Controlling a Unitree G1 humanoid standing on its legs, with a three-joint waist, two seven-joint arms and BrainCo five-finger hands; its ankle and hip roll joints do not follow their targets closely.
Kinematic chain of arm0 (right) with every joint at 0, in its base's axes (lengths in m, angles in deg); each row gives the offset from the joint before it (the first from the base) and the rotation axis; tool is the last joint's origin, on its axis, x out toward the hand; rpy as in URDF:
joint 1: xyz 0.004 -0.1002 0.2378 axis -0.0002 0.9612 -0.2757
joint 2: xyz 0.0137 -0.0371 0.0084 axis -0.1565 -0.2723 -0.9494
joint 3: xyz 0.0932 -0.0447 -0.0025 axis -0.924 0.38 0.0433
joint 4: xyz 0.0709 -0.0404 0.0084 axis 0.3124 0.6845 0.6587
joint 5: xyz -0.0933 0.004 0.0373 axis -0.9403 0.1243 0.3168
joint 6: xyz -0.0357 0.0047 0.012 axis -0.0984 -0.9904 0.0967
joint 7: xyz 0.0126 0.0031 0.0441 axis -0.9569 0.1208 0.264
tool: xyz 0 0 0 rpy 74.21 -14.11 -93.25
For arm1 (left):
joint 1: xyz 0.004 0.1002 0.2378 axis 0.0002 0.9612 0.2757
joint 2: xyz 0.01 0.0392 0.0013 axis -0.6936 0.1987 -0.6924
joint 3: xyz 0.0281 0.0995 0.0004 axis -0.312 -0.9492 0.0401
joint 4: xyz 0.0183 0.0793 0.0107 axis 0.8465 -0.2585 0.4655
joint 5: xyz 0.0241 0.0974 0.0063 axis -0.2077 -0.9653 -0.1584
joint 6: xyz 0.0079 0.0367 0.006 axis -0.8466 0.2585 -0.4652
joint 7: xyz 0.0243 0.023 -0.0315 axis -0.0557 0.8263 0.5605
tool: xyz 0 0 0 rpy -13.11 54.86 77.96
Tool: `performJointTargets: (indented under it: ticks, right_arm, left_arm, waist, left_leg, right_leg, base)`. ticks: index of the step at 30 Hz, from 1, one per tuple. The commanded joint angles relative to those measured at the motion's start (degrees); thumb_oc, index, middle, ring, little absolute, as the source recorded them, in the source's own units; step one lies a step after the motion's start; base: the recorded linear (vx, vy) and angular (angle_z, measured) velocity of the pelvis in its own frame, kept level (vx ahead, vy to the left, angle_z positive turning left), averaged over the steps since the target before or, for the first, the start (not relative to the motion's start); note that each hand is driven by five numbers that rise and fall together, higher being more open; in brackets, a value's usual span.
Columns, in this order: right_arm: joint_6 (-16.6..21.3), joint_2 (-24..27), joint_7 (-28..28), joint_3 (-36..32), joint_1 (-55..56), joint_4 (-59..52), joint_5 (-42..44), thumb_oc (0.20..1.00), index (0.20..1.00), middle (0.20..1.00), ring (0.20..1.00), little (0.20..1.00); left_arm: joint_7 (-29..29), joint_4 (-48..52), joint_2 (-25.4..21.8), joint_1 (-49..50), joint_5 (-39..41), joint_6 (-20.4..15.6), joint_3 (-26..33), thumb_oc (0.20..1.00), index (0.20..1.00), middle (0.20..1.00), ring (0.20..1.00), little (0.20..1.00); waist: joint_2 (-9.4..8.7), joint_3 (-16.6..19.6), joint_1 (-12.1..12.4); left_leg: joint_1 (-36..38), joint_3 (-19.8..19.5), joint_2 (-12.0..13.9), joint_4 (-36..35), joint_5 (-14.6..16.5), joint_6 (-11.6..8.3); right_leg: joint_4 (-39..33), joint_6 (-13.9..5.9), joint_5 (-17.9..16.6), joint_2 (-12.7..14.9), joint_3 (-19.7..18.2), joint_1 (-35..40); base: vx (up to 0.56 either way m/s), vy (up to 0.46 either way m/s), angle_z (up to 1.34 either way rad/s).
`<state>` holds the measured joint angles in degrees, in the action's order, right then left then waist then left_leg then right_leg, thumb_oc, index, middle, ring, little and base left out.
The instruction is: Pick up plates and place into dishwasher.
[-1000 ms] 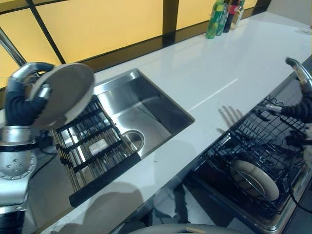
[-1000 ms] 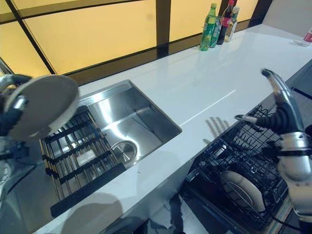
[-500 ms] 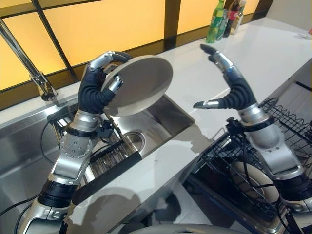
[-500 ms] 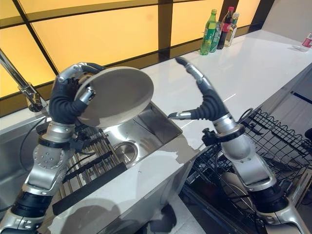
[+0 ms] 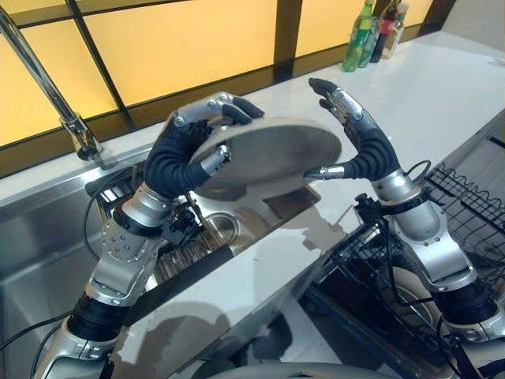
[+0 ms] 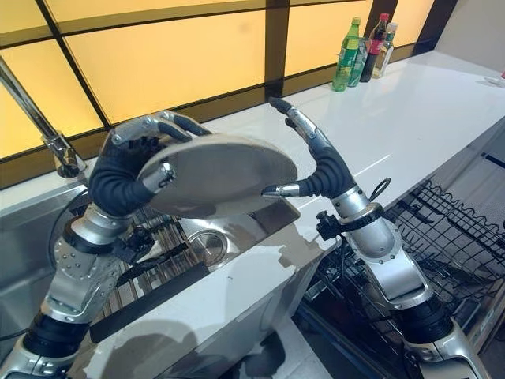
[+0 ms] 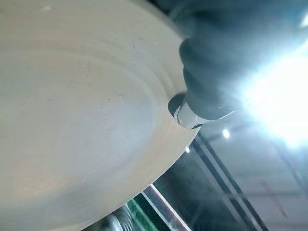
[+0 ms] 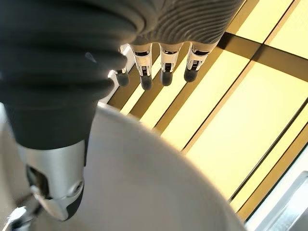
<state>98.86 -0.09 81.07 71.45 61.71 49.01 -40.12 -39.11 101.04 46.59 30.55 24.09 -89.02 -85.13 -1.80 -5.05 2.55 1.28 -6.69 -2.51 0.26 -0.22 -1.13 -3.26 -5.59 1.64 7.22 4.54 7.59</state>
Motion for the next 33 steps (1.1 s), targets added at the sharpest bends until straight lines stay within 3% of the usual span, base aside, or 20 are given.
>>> performJointTargets:
  ticks: [1,6,16,17,18,33]
  right_arm:
    - [0.87,0.10,-0.41,0.91,-3.68,0.86,2.28,1.000,1.000,1.000,1.000,1.000]
    - [0.05,-0.54,1.61,1.62,-4.25,1.35,2.72,1.000,1.000,1.000,1.000,1.000]
    - [-1.61,-1.12,18.68,7.82,-6.54,-0.32,15.67,1.000,1.000,1.000,1.000,1.000]
    - [-1.66,-1.20,19.26,8.30,-6.71,-0.32,15.62,0.539,0.539,0.539,0.539,0.539]
    - [-1.56,-1.20,19.28,8.67,-6.91,-0.26,15.65,0.200,0.200,0.200,0.200,0.200]
    - [-0.36,-5.12,16.40,7.54,-5.59,0.27,16.36,0.200,0.200,0.200,0.200,0.200]
  left_arm:
    - [-2.66,0.18,-0.91,-5.19,5.45,-1.00,-1.92,0.200,0.200,0.200,0.200,0.200]
    - [-2.12,0.19,-0.97,-5.90,5.87,-1.70,-1.79,0.200,0.200,0.200,0.200,0.200]
    - [-0.25,-0.90,0.66,-7.70,4.48,-0.80,-3.96,0.200,0.200,0.200,0.200,0.200]
    - [-0.11,-0.91,0.67,-7.81,4.44,-0.73,-4.09,0.200,0.200,0.200,0.200,0.200]
    - [0.00,-0.98,0.71,-7.95,4.31,-0.73,-4.21,0.200,0.200,0.200,0.200,0.200]
    - [0.92,-1.65,2.33,-7.34,3.68,-0.30,-3.91,0.200,0.200,0.200,0.200,0.200]
  waist:
    - [0.66,4.82,1.36]
    - [0.53,4.84,1.54]
    - [-0.12,4.90,1.57]
    - [-0.15,4.93,1.61]
    - [-0.17,4.97,1.62]
    - [0.06,4.99,1.42]
  left_leg:
    - [1.23,-1.12,-1.96,-2.12,2.68,2.76]
    - [1.22,-1.25,-2.10,-1.96,2.78,3.04]
    - [2.01,-1.59,-2.01,-2.55,2.72,3.02]
    - [2.01,-1.56,-1.94,-2.56,2.69,2.98]
    - [2.04,-1.50,-1.88,-2.54,2.66,2.96]
    - [2.22,-0.86,-1.49,-2.72,2.41,2.94]
  right_leg:
    - [10.60,-1.27,2.39,-1.23,-0.12,-6.44]
    - [10.72,-1.42,2.19,-0.98,-0.14,-6.44]
    - [10.72,-1.35,2.96,-0.82,-0.29,-5.74]
    - [10.59,-1.31,3.08,-0.85,-0.26,-5.64]
    - [10.53,-1.26,3.14,-0.87,-0.24,-5.55]
    - [9.88,-0.89,3.23,-1.31,-0.41,-4.99]
  base:
    - [0.02,0.008,0.07]
    - [0.01,0.002,0.03]
    - [0.02,-0.002,0.00]
    - [0.00,0.000,0.00]
    - [0.00,0.000,0.00]
    - [0.00,0.000,0.00]
